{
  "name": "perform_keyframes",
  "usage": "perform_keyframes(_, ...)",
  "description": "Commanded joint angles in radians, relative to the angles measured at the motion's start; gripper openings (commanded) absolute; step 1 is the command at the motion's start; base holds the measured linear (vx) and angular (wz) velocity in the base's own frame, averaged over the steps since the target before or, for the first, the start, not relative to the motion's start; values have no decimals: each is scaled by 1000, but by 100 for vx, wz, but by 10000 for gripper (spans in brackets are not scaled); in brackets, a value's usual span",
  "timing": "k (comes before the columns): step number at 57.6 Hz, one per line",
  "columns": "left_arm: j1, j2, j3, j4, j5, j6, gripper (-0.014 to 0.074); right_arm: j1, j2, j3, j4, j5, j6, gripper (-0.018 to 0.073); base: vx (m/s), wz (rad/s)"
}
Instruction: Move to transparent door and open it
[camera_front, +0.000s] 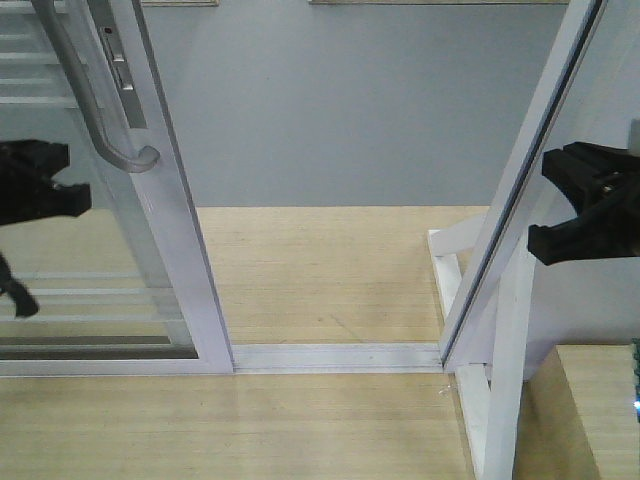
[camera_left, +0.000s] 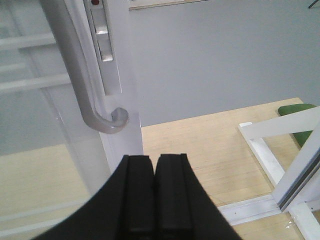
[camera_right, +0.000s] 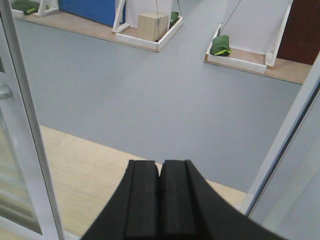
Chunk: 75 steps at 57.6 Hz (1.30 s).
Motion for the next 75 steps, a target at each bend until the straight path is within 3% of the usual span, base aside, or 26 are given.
perform_keyframes(1,-8,-130,63,-36,-63,-9,0,-4,-95,7,-2,-46,-1,0,0,0)
perform_keyframes(13,-8,-433,259,-100,-20,-9,0,-4,-306,184,-11,-70,-38,0,0,0)
perform_keyframes(24,-8,-621,350,-104,20,-19,0,-4,-371,219,2,-43,-64,1,0,0)
perform_keyframes(35,-8,-672,366,-103,119,-18,0,-4,-373,219,2,-4,-64,2,0,0)
perform_keyframes(60,-8,-685,366,-91,126,-9,1,-4,-373,219,1,-4,-64,2,0,0)
perform_keyframes(65,28,-723,390,-20,102,13,1,-4,-373,219,1,-4,-64,2,0,0)
perform_keyframes(75,131,-837,548,-23,-9,13,1,-4,-373,219,1,-4,-64,2,0,0)
